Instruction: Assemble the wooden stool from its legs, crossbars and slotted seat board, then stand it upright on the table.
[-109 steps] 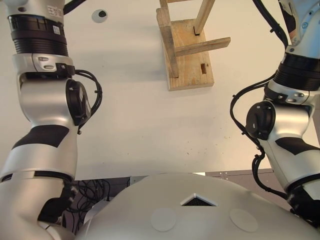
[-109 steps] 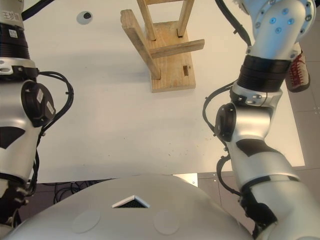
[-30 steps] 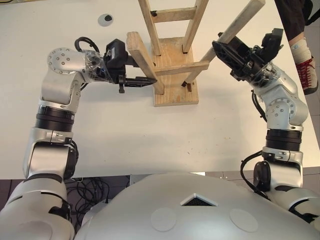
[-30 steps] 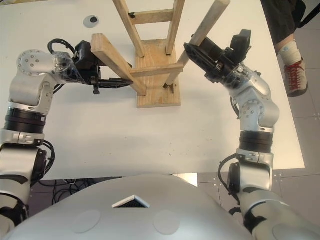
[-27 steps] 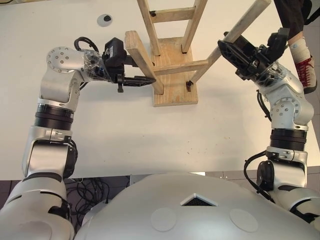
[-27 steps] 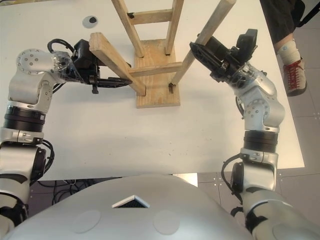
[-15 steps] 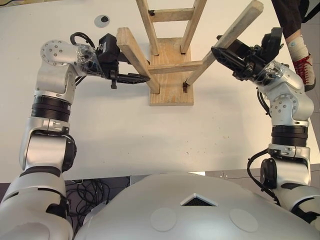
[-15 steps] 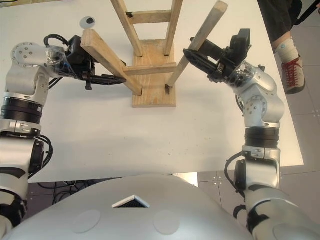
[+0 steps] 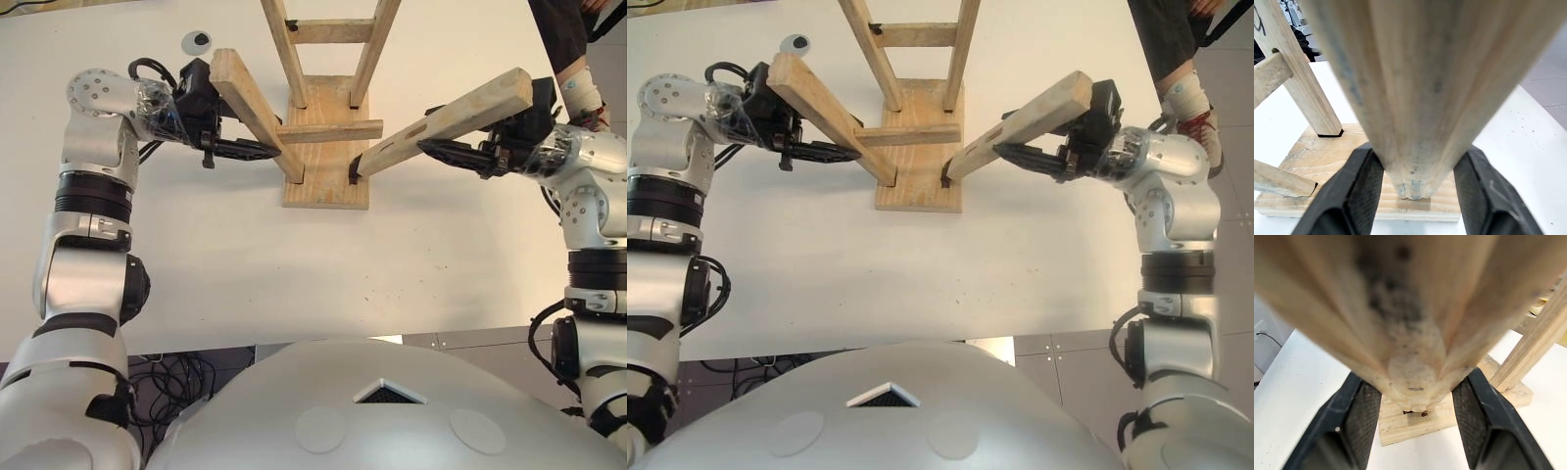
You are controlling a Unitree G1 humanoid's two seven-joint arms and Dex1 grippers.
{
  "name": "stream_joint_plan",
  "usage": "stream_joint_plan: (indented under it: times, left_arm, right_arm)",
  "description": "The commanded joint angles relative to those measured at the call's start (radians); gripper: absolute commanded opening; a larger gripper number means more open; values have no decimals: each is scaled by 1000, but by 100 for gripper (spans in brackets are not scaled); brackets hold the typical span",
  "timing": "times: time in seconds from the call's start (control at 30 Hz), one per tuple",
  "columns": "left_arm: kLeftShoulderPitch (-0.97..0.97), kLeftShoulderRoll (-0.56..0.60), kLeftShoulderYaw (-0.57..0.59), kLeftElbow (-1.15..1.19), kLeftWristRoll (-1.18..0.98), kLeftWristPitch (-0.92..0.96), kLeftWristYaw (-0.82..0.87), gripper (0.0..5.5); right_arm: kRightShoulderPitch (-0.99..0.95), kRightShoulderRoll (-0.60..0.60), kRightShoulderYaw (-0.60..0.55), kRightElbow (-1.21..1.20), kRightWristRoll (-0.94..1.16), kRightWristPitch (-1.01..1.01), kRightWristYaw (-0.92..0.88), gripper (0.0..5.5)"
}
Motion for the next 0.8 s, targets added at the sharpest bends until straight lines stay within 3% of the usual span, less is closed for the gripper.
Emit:
stream_joint_plan:
  times: [0.03, 0.3, 0.8]
  left_arm:
    - [75, -8, -56, 30, 104, 21, 6, 201]
    - [72, -40, -50, -12, 95, 53, 55, 201]
    - [135, -49, -76, -145, 116, 43, 112, 201]
  right_arm:
    - [-52, -32, 117, 83, -92, 43, 85, 202]
    - [-160, -37, 205, 160, -124, 41, 189, 202]
    - [-206, -12, 262, 65, -172, 12, 134, 202]
